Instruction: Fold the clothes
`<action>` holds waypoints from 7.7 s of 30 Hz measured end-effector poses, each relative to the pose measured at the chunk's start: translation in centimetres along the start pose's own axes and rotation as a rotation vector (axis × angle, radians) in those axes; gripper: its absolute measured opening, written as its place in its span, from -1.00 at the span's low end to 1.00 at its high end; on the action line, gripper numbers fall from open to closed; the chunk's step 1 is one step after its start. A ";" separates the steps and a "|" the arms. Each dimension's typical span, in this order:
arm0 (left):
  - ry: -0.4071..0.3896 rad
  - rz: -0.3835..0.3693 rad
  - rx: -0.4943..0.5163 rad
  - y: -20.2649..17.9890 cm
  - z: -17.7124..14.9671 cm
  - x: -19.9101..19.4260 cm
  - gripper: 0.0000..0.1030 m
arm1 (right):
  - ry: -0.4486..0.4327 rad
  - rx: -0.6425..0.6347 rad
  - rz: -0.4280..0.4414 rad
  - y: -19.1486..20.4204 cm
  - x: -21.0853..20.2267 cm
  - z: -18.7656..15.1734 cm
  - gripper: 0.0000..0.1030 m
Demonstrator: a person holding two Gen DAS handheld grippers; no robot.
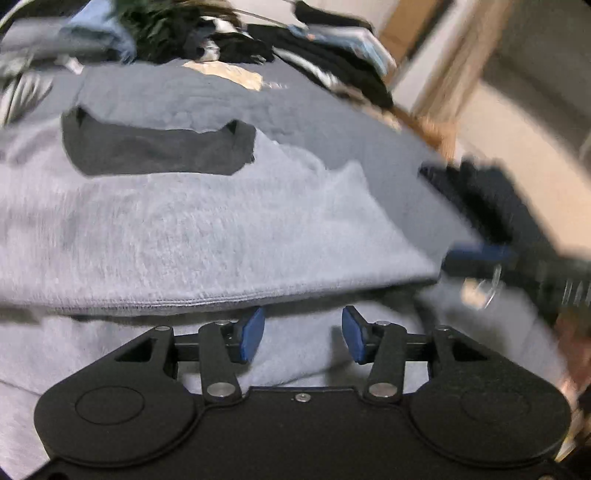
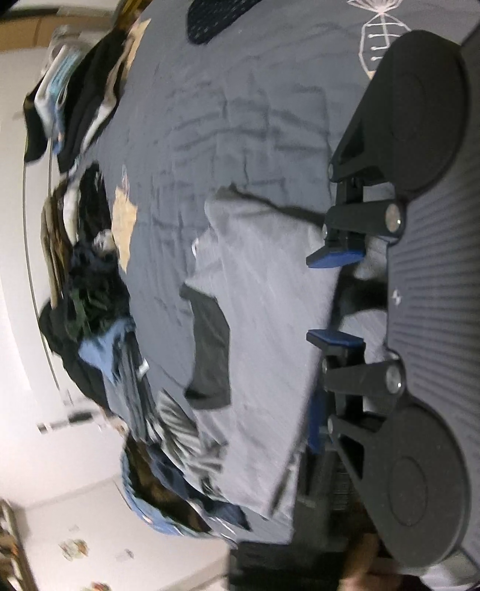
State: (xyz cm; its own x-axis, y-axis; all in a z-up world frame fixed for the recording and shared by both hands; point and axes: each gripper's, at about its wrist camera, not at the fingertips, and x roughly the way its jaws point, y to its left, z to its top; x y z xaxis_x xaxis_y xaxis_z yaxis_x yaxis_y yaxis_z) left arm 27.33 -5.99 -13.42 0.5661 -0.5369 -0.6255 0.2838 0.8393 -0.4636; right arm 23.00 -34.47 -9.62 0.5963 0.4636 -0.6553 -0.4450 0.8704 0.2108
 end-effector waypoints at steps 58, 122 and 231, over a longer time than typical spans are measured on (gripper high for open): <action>-0.136 -0.043 -0.038 -0.4 2.9 -2.8 -0.72 | 0.139 -0.348 -0.355 4.2 5.3 -2.5 -0.52; -0.047 0.334 0.205 1.3 -10.3 -25.8 0.12 | 0.096 0.054 -0.158 5.4 -11.1 -10.2 0.08; -0.063 0.394 -0.003 14.8 11.3 -12.4 -0.44 | 0.112 0.311 -0.141 -7.5 9.2 8.7 -0.80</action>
State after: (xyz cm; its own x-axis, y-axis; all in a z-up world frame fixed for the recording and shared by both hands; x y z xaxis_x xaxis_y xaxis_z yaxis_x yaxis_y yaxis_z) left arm 33.29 14.03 -5.38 0.6774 -0.1672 -0.7164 0.0332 0.9798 -0.1973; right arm 37.58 -35.30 -10.91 0.5531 0.3289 -0.7654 -0.1287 0.9415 0.3115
